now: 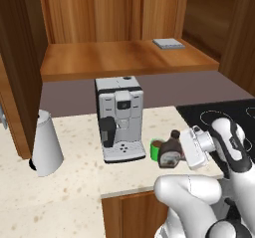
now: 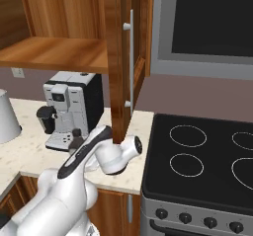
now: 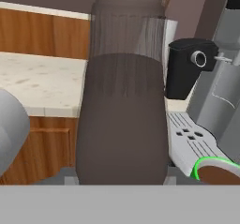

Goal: Pick the syrup bottle and honey bottle from the cabinet and place them next to the mug.

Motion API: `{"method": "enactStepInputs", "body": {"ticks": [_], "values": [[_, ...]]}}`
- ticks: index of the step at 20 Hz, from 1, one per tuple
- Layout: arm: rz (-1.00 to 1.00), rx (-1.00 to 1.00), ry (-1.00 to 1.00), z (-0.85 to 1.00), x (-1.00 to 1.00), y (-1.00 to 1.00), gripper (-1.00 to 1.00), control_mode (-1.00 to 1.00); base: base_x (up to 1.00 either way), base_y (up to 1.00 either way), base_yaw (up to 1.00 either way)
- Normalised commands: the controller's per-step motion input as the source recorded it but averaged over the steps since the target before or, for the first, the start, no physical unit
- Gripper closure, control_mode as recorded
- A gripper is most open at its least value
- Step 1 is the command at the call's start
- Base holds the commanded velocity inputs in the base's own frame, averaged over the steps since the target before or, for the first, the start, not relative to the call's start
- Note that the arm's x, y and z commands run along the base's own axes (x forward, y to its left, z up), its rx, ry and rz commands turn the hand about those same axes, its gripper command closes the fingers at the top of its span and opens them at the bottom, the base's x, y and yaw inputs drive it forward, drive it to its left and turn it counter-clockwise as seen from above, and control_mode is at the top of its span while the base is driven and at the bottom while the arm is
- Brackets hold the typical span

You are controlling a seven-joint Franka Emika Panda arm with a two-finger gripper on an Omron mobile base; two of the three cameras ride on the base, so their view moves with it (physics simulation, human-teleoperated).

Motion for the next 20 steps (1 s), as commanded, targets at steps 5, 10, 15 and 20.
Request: {"method": "enactStepInputs", "body": {"ticks": [5,10,15,20], "values": [[0.04,0.00,0.00,-0.20,0.00,0.00,1.00,-1.00,0.00,0.00,0.00],[0.04,0.00,0.00,-0.26,0.00,0.00,1.00,-1.00,0.00,0.00,0.00],[0.03,0.00,0.00,-0.26,0.00,0.00,1.00,-1.00,0.00,0.00,0.00],[0.02,0.00,0.00,-0.25,0.02,-0.01,1.00,-1.00,0.00,0.00,0.00]]}}
